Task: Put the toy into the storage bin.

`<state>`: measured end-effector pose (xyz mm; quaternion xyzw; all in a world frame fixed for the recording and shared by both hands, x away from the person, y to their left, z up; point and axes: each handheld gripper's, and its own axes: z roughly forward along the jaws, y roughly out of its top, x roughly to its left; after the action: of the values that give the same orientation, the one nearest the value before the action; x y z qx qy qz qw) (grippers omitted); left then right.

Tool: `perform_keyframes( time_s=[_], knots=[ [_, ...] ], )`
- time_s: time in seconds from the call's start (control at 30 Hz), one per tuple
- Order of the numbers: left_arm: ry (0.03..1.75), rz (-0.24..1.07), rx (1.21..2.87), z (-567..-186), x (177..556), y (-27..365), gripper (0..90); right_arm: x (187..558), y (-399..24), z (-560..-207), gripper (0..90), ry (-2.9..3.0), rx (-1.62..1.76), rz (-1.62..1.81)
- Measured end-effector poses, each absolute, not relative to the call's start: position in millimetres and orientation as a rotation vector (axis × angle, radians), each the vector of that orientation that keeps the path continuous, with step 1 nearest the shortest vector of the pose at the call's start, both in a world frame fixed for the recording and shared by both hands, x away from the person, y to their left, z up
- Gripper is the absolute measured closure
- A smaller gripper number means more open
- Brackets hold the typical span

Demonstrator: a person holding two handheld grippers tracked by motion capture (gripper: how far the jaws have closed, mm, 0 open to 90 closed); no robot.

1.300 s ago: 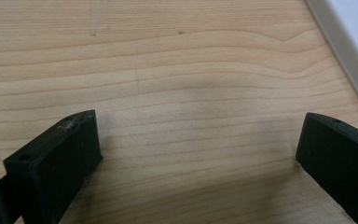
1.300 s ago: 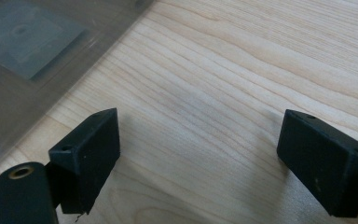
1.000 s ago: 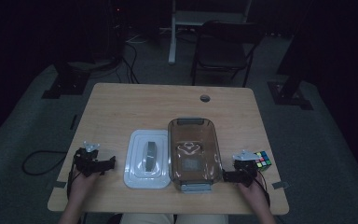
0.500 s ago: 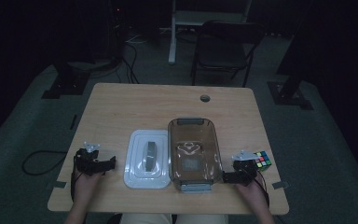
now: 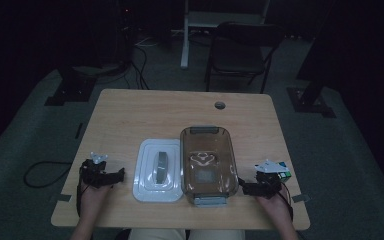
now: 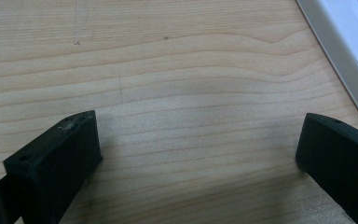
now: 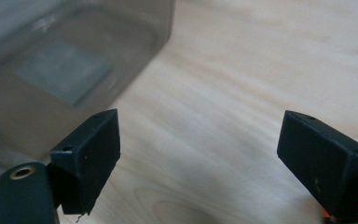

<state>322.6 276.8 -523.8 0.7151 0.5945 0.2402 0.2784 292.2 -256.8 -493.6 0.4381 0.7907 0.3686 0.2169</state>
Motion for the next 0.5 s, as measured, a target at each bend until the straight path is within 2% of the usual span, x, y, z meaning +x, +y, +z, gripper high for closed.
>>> perform_keyframes(
  time_s=[0.5],
  knots=[
    [1.597, 0.645, 1.918, -524, 322, 277, 0.5, 282, -310, -463, 11.7, 1.923, 1.302, 1.068]
  ],
)
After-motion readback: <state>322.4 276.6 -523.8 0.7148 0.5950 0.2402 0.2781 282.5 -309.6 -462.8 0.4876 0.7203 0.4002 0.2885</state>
